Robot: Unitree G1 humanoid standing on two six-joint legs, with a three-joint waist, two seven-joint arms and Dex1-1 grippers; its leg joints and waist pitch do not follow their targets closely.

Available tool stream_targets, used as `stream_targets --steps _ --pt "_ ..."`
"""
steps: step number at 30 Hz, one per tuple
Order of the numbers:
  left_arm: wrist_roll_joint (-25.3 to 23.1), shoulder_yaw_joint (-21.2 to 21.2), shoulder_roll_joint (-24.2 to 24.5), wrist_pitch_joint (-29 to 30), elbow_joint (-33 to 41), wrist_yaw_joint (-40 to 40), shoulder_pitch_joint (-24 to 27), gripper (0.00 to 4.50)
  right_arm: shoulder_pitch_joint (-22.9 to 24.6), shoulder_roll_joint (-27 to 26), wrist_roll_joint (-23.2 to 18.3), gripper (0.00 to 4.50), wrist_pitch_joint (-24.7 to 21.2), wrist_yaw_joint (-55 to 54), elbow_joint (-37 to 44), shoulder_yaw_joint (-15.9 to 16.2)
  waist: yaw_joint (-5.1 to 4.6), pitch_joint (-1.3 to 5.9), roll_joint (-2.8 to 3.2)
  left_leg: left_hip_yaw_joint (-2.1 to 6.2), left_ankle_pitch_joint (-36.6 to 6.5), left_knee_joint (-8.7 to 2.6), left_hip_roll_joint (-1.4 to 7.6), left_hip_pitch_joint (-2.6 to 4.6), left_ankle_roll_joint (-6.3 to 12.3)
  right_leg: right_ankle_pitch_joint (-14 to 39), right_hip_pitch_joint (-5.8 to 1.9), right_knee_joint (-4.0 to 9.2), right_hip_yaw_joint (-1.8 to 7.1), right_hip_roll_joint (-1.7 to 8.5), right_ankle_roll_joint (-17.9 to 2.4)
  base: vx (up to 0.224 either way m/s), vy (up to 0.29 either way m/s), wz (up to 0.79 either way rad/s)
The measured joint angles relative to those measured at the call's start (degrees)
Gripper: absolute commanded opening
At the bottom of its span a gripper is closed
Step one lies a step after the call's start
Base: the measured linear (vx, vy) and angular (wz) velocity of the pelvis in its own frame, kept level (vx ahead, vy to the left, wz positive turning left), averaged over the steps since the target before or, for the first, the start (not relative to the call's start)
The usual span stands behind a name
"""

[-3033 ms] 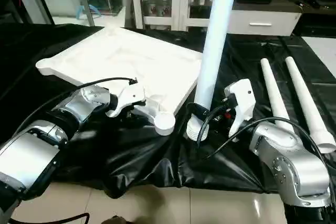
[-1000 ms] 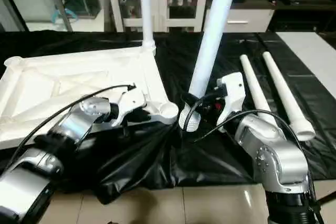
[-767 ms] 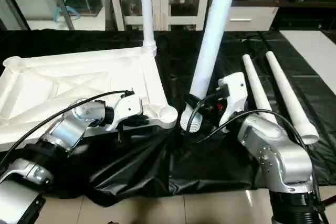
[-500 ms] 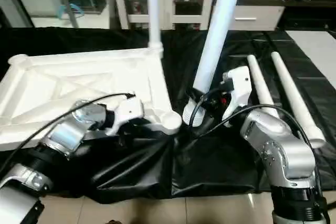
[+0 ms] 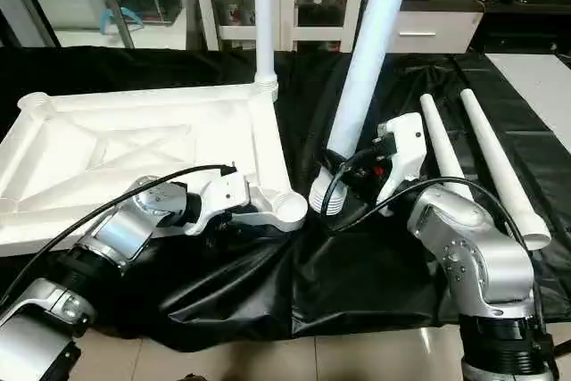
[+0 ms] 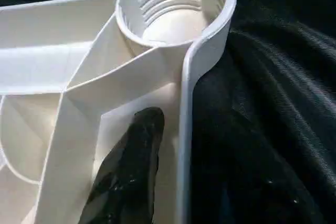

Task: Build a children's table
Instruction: Rotate table base, then insert table leg to table base

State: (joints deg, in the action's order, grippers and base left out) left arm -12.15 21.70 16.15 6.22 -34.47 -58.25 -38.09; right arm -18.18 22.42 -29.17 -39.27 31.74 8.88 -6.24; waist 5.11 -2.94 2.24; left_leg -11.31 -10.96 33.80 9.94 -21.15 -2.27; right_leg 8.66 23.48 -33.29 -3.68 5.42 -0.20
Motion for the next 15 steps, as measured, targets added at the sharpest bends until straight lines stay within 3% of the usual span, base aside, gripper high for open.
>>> stream_targets --steps 15 --pt "2.32 -1.25 1.04 -0.50 -0.89 -1.48 0.02 0.45 -2.58 -1.08 0.07 1.80 0.96 2.02 -2.99 1.85 -0.14 -0.08 -0.28 0.01 0.02 0.10 0.01 -0.03 -0.02 0.00 0.11 -0.25 0.02 0.00 0.00 0.000 0.000 0.00"
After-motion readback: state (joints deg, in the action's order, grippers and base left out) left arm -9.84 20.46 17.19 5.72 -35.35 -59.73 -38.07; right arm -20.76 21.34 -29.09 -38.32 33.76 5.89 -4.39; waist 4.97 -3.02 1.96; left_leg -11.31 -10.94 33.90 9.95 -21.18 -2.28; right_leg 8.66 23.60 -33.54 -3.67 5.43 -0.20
